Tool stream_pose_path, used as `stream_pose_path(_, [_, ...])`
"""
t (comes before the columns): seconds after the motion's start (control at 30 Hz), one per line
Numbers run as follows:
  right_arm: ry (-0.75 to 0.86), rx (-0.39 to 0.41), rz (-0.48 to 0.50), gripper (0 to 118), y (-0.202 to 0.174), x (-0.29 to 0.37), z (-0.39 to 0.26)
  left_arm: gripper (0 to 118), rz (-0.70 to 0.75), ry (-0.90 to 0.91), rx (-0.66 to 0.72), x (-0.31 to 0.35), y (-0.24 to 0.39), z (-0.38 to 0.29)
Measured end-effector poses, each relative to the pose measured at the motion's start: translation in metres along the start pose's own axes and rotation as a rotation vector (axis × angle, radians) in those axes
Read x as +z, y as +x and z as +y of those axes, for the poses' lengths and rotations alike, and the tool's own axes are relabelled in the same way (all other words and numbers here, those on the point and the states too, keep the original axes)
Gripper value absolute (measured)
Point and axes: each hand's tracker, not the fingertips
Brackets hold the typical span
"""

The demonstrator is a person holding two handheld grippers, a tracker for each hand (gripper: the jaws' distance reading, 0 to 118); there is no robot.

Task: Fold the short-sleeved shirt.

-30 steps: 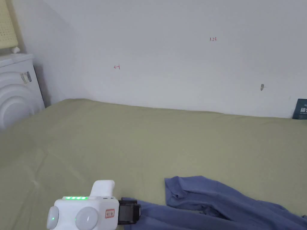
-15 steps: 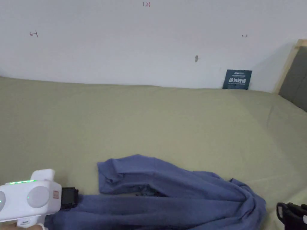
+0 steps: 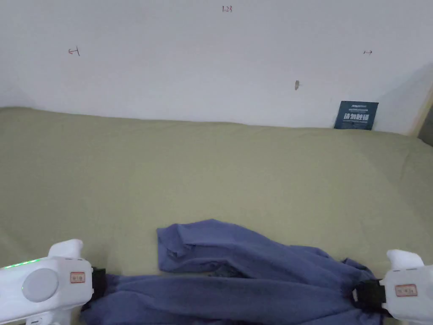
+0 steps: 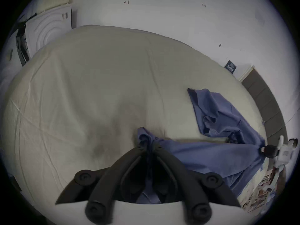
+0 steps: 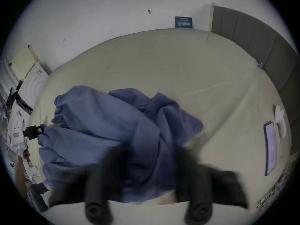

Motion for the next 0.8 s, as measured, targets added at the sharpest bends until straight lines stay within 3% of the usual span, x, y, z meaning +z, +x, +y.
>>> stream_pose_path(0.03, [0.013, -0.005, 0.036, 6, 0.0, 0.002, 0.0, 6, -0.04, 0.02, 0.027, 0.005, -0.002, 0.001])
stream_pose_path(0.1, [0.104, 0.016, -0.01, 5, -0.006, 0.014, -0.004, 6, -0.058, 0.076, 0.021, 0.016, -0.002, 0.006])
stream_pose_path(0.33, [0.256, 0.116, 0.062, 5, -0.027, 0.055, 0.014, 6, -0.116, 0.194, -0.045, 0.061, 0.013, 0.047])
stream_pose_path(0.6, [0.413, 0.137, 0.135, 5, -0.051, 0.1, 0.059, 6, -0.194, 0.365, -0.061, 0.127, 0.023, 0.102])
stream_pose_path(0.8, [0.505, 0.165, 0.156, 5, -0.075, 0.127, 0.098, 6, -0.173, 0.449, -0.102, 0.161, 0.028, 0.136])
